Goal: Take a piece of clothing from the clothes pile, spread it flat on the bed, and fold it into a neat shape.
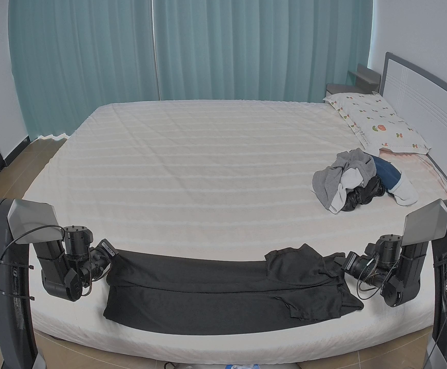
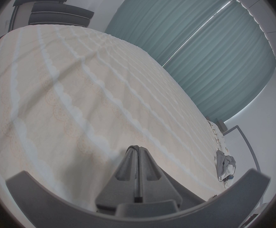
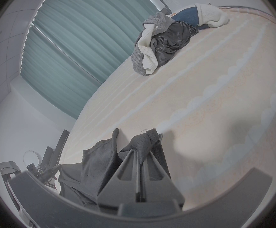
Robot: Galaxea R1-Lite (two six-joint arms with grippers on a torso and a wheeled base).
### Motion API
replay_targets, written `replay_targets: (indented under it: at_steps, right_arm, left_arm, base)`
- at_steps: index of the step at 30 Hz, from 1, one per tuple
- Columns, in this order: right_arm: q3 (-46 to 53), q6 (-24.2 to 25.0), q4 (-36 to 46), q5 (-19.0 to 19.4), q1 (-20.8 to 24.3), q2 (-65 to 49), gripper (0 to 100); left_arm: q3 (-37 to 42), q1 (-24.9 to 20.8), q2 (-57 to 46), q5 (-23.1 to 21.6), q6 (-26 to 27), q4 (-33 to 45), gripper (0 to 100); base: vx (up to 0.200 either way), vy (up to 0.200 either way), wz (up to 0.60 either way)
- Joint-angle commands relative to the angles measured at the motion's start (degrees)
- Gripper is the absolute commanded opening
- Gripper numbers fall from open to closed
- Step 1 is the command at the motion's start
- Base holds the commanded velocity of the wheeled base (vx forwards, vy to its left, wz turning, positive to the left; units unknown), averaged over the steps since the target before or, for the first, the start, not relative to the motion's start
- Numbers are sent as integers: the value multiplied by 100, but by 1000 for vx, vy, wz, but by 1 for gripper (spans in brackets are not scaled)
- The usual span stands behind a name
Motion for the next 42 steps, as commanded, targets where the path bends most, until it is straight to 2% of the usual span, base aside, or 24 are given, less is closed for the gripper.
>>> replay_targets:
  at_steps: [1, 13, 14, 16, 17, 23, 28, 32, 33, 37, 40, 42]
  right_arm:
    - [-8, 8, -23, 1, -4, 7, 0]
    - [1, 8, -23, 1, -30, 7, 0]
    - [1, 8, -23, 1, -30, 7, 0]
    - [1, -1, -23, 1, -30, 7, 0]
    - [-8, 8, -32, 1, -30, 7, 100]
    - [89, 8, -217, -8, -66, -125, 100]
    - [247, -1, -243, 10, -206, -731, 100]
    - [414, -1, -234, 62, -13, -1012, 100]
    - [458, -1, -243, 54, 225, -1012, 100]
    - [467, -45, -234, 36, 620, -819, 100]
    - [405, -230, -226, 27, 769, -476, 100]
    - [370, -528, -226, 18, 778, -257, 100]
  left_arm:
    - [-17, 7, 20, 1, 0, -2, 0]
    - [-140, 42, 55, 10, 8, 7, 0]
    - [-140, 42, 73, 10, 17, 7, 100]
    - [-140, 42, 81, 10, 26, 7, 100]
    - [-140, 42, 90, 10, 52, -2, 100]
    - [-114, 42, 81, 10, 61, -2, 100]
    - [-61, 60, 37, 10, 26, -2, 100]
    - [-26, 51, 37, 10, 0, -2, 100]
    - [18, 51, 20, 10, -53, -2, 100]
    - [133, 51, -7, 1, -106, -2, 100]
    - [141, 42, -7, 1, -97, -2, 100]
    - [141, 42, 2, 1, -97, -2, 100]
  base:
    - [0, 0, 0]
    - [0, 0, 0]
    - [0, 0, 0]
    - [0, 0, 0]
    - [0, 0, 0]
    - [0, 0, 0]
    - [0, 0, 0]
    - [0, 0, 0]
    - [0, 0, 0]
    - [0, 0, 0]
    - [0, 0, 0]
    - [0, 0, 0]
